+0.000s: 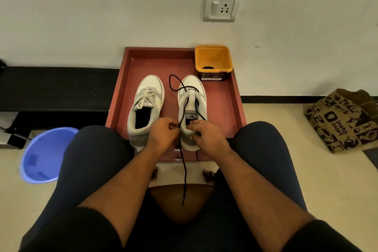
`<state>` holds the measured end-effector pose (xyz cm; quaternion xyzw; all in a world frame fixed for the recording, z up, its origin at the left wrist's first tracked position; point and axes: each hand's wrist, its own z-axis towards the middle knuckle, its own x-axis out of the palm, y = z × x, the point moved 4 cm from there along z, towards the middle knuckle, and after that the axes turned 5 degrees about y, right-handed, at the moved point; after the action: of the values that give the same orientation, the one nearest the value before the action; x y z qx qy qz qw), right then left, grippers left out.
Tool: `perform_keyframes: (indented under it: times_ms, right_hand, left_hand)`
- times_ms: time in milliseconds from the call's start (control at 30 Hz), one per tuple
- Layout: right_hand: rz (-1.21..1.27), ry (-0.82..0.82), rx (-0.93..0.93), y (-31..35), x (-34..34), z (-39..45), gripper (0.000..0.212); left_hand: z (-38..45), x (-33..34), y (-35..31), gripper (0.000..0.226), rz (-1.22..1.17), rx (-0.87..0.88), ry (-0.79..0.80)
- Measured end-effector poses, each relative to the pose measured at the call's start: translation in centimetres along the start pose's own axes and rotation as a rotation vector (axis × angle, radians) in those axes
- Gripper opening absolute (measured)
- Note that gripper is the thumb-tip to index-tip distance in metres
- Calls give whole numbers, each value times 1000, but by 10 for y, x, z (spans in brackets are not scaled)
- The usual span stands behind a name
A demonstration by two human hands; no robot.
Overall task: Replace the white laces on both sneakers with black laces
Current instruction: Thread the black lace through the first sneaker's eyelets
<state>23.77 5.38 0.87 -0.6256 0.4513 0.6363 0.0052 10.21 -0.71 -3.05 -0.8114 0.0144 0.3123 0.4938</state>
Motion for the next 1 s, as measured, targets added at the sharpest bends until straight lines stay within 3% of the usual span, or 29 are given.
perform_keyframes:
  times_ms: [67, 100, 200, 267, 400, 500, 567, 633, 700, 767, 833, 900, 1000]
  right_hand:
    - [3, -3, 2, 0, 0, 0, 37]
    - [8, -5, 5, 0, 0, 0, 37]
    - [19, -4, 26, -1, 0, -1, 39]
    - [25, 4, 37, -1, 0, -2, 40]
    - [22, 9, 42, -1, 1, -1, 39]
    - [18, 9, 35, -2, 2, 1, 37]
    - [0, 17, 37, -2, 3, 1, 38]
    - [-2, 18, 43, -3, 3, 2, 39]
    - [6, 20, 57, -4, 4, 2, 40]
    - [17, 20, 67, -5, 4, 1, 39]
    - [26, 20, 66, -5, 4, 1, 39]
    - [26, 20, 64, -5, 3, 1, 39]
    - [18, 25, 60, -5, 1, 1, 36]
  left_hand:
    - [-1, -2, 1, 3, 73, 15, -45]
    - [-2, 0, 1, 6, 131, 20, 12]
    - [-20, 23, 10, 10, 398, -50, 464]
    - [-27, 33, 17, 13, 536, -56, 593]
    - [-14, 19, 12, 5, 619, -7, 389]
    - [-9, 3, 6, 31, 200, -51, 193]
    - [-13, 5, 3, 15, 30, -96, 174]
    - [-13, 12, 9, 11, 32, -147, 149]
    - [-13, 19, 16, 11, 166, -157, 214]
    - [-20, 31, 24, 16, 432, -207, 422]
    - [-27, 34, 31, 10, 578, -256, 513]
    - [-20, 28, 33, 15, 598, -224, 433]
    - [-11, 15, 22, 12, 295, -217, 305]
